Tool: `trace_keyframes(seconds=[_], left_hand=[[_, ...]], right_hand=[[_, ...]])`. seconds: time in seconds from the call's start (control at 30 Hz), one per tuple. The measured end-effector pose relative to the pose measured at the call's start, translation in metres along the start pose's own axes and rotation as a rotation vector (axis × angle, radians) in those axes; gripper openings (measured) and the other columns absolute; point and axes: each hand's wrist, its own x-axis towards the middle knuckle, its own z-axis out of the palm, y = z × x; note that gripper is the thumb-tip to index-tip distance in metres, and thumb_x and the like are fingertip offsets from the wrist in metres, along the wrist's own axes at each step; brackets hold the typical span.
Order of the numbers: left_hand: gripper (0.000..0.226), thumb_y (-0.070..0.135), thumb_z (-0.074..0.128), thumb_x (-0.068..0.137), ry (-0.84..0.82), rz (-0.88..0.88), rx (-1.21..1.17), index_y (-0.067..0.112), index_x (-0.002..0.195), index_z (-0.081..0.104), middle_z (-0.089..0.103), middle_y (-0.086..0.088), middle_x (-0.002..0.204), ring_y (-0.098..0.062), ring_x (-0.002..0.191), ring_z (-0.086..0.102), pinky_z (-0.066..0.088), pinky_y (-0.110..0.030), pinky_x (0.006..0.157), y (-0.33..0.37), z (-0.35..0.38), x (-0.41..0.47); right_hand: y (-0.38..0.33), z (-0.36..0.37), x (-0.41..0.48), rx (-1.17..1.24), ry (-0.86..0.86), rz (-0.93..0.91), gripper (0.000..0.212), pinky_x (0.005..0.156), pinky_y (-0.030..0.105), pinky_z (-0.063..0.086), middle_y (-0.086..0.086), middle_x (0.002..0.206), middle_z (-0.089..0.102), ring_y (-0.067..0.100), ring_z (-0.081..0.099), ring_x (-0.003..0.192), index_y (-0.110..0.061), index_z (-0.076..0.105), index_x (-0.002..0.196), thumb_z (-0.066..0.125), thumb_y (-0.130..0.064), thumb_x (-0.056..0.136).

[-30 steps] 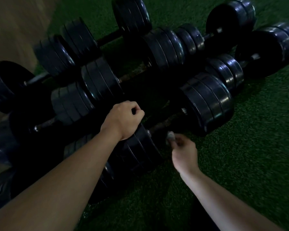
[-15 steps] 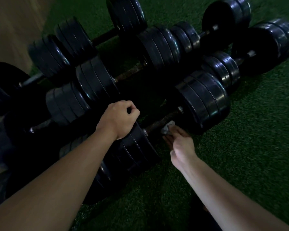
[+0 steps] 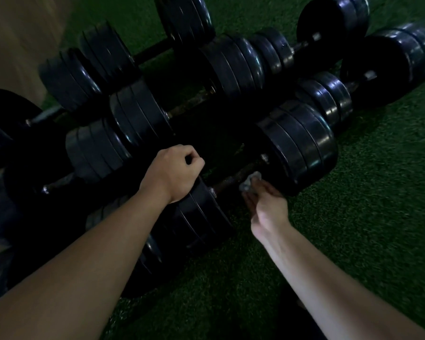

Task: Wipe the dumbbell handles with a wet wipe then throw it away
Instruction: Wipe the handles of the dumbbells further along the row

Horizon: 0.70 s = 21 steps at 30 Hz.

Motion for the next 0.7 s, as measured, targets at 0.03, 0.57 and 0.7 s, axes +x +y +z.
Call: trace_keyframes(seconds=[0.03,0.57,0.7], left_hand=[[0.020,0.033,0.051,0.095,-0.001,0.002,0.004,0.024,0.089,0.067,0.063,0.012,0.096,-0.006,0.083,0.059,0.042,-0.015,0.066,0.000,0.000,0.000],[0.020,0.036,0.051,0.093,-0.010,-0.009,-0.015,0.027,0.087,0.066,0.062,0.013,0.096,-0.007,0.083,0.060,0.051,-0.027,0.072,-0.001,0.001,0.000],[0.019,0.036,0.051,0.093,-0.007,-0.014,-0.019,0.027,0.085,0.066,0.062,0.013,0.095,-0.007,0.083,0.060,0.051,-0.027,0.073,0.000,0.000,0.000]], right_hand=[[-0.003,0.000,0.002,-0.007,0.014,-0.014,0.010,0.074,0.024,0.056,0.004,0.084,0.071,0.015,0.069,0.077,-0.013,0.070,0.089,0.063,-0.007,0.093],[-0.003,0.002,0.005,-0.035,0.019,-0.097,0.006,0.074,0.024,0.056,0.003,0.080,0.070,0.012,0.065,0.071,-0.009,0.071,0.089,0.067,-0.005,0.090],[0.024,0.003,-0.014,-0.203,-0.032,-0.009,0.008,0.065,0.022,0.056,0.004,0.081,0.075,0.012,0.071,0.073,-0.007,0.071,0.094,0.072,-0.011,0.087]])
